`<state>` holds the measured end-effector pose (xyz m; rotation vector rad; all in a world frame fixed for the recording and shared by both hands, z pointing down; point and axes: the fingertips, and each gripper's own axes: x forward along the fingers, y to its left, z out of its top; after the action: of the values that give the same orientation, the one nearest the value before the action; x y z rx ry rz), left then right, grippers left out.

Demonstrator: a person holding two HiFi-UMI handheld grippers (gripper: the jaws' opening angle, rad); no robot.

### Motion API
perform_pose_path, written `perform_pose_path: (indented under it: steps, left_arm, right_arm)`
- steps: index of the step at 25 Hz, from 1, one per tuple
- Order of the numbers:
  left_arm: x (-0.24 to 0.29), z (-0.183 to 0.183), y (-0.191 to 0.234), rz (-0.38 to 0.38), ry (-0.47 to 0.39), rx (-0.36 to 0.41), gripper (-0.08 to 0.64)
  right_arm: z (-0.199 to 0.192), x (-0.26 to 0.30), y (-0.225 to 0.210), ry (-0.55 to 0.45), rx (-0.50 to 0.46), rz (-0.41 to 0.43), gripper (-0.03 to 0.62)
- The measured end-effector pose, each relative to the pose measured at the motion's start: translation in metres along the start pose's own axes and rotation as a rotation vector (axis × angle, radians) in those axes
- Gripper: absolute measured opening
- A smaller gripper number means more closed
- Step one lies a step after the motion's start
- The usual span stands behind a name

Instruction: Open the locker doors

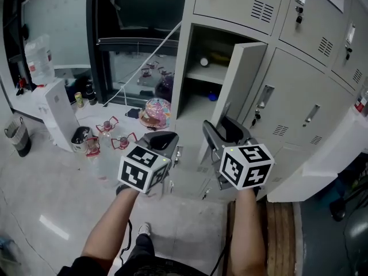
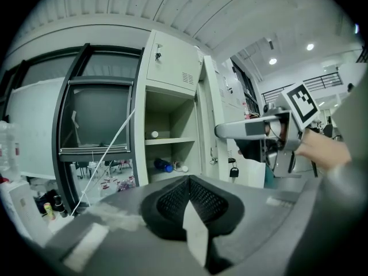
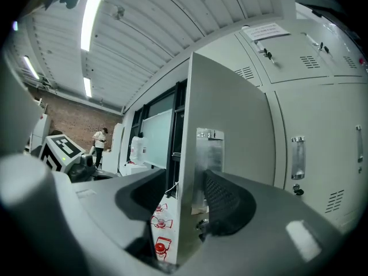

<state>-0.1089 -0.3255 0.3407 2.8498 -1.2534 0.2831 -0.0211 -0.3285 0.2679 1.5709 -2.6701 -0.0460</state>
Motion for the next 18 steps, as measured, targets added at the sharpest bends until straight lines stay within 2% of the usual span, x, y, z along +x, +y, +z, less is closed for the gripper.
perform_pose_path:
  steps: [6,18]
  left_arm:
    - [-0.004,-0.003,-0.029,-0.013,0.014,-0.006,0.003]
    - [0.021,0.009,-0.088,-0.146,0.042,0.050,0.003]
  right_arm:
    - [-0.001,-0.026,-0.013,-0.007,0.016,-0.028,0.196]
    - [-0.003,-0.068,-0.048,-0.011,0.052,-0.126,0.150]
